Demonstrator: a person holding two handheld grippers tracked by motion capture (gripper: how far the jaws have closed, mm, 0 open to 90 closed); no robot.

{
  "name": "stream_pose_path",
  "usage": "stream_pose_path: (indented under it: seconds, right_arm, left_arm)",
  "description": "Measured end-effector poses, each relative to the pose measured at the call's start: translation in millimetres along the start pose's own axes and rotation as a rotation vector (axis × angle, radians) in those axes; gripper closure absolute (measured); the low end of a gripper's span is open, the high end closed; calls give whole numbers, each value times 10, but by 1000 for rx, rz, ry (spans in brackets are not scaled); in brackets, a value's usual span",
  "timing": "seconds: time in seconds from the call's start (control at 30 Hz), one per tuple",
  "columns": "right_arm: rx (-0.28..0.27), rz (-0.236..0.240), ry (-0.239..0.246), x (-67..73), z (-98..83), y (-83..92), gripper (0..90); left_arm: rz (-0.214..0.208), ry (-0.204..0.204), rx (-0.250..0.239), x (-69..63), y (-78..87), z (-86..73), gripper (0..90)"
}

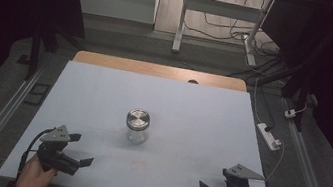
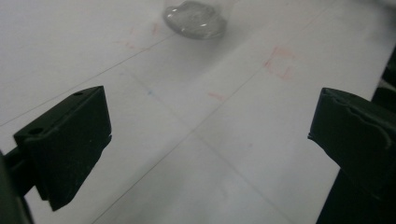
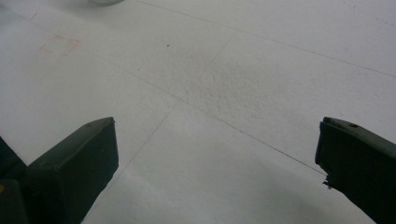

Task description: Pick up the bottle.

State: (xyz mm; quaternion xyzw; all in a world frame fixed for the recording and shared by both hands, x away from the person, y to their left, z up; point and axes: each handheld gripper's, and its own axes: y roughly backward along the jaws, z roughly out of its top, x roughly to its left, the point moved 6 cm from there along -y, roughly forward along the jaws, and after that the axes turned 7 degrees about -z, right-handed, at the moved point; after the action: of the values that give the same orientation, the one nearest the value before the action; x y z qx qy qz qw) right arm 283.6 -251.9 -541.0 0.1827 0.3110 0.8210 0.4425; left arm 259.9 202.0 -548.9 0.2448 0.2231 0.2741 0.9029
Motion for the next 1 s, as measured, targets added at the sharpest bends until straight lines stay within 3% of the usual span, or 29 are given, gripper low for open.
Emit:
stream_pose_path:
  seconds: [0.57, 1.0]
  right_arm:
    - [4, 8, 10, 10, -2, -3, 0]
    - [9, 13, 15, 18, -4, -6, 0]
  left_arm:
    - [21, -56, 21, 54, -328, 272, 0]
    - [-4, -89, 59, 130, -643, 484, 0]
